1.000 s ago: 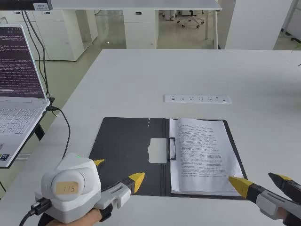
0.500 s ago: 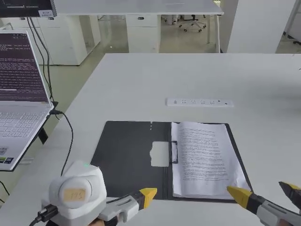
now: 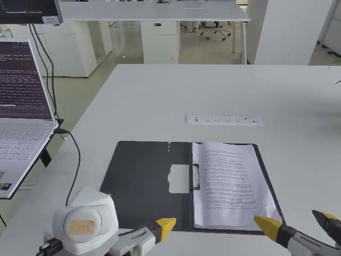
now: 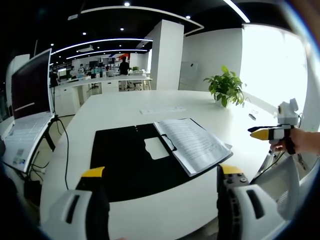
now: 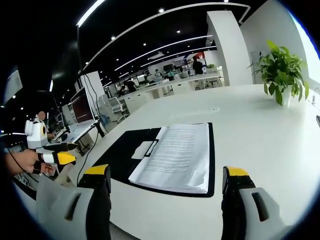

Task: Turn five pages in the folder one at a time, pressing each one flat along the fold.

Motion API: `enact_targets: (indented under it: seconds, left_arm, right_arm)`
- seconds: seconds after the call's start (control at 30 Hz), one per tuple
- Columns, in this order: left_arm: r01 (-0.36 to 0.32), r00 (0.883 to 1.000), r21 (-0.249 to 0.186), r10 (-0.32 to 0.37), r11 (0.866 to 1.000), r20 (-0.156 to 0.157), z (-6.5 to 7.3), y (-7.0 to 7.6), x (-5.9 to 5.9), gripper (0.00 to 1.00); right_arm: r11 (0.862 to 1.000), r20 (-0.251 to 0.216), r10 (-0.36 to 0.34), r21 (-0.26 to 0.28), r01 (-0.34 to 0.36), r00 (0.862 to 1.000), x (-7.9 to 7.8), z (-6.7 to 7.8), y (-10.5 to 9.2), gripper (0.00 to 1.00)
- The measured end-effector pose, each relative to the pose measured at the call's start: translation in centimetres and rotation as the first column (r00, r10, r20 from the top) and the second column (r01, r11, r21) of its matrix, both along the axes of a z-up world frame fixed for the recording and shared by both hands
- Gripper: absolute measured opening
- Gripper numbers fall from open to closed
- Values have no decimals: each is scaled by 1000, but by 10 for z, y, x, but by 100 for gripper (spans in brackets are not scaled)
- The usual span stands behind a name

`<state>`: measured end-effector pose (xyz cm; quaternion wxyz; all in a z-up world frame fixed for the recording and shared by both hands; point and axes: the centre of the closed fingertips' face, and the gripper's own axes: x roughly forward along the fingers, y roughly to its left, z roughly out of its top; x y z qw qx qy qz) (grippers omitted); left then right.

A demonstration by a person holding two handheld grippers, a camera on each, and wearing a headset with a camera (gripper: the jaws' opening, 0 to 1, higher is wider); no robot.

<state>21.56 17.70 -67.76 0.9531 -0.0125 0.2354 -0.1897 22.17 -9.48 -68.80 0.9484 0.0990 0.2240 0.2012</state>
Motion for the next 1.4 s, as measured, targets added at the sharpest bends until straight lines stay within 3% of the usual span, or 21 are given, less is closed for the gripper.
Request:
enact_targets:
  seconds: [0.53, 1.4]
  left_arm:
    - [0, 1000, 0, 0, 1000, -13, -4, 0, -2, 89]
    - [13, 1000, 2, -13, 1000, -28, -10, -6, 5, 88]
  right_arm:
    - [1000, -13, -2, -1, 2, 1000, -2, -6, -1, 92]
    - [1000, -25, -7, 7, 7, 1000, 1, -9, -4, 91]
